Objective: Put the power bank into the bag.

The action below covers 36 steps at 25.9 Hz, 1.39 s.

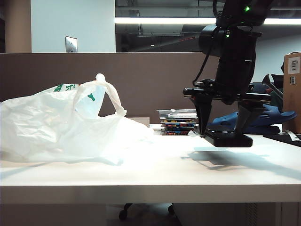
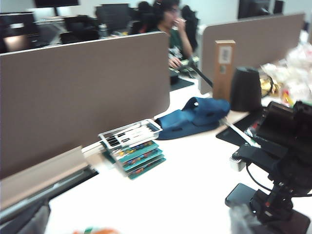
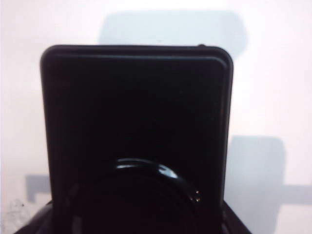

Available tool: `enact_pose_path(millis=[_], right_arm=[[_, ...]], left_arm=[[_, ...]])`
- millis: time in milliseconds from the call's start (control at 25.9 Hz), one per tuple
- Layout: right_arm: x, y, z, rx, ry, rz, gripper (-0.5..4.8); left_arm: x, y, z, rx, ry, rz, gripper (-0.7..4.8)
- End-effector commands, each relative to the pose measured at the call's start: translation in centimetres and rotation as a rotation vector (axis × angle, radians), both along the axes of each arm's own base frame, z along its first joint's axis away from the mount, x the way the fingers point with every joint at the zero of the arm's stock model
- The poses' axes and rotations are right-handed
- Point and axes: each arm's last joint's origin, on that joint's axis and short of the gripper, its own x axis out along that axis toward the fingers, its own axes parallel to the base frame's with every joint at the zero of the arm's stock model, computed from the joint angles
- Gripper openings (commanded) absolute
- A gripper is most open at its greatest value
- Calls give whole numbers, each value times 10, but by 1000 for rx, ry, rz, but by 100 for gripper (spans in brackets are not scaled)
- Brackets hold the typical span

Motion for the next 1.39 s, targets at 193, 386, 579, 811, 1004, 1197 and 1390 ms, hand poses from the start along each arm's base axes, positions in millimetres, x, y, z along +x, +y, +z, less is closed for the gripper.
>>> enact_pose_path(millis=[193,386,579,811,1004,1197,1390], right_arm=[[4,3,9,53,-60,17,259],[5,4,9,58,-74,17,259],[5,5,10,89,-64,32,259],[4,6,10,115,-52,45,259],[4,6,10,115,-52,45,259],[4,6,10,116,-54,45,259],[4,6,10,122,-48,48,259]], left_arm=[[50,-32,-9,196,-10,41,479],[69,-56,-37,257,66,15,479],[86,-74,-67,389,92,31,479],[98,-75,-86,451,147,149,479],[104,-74,-93,493,154,243,479],[105,-76,-90,435,167,232,479],[109,-82,-82,415,155,217,479]])
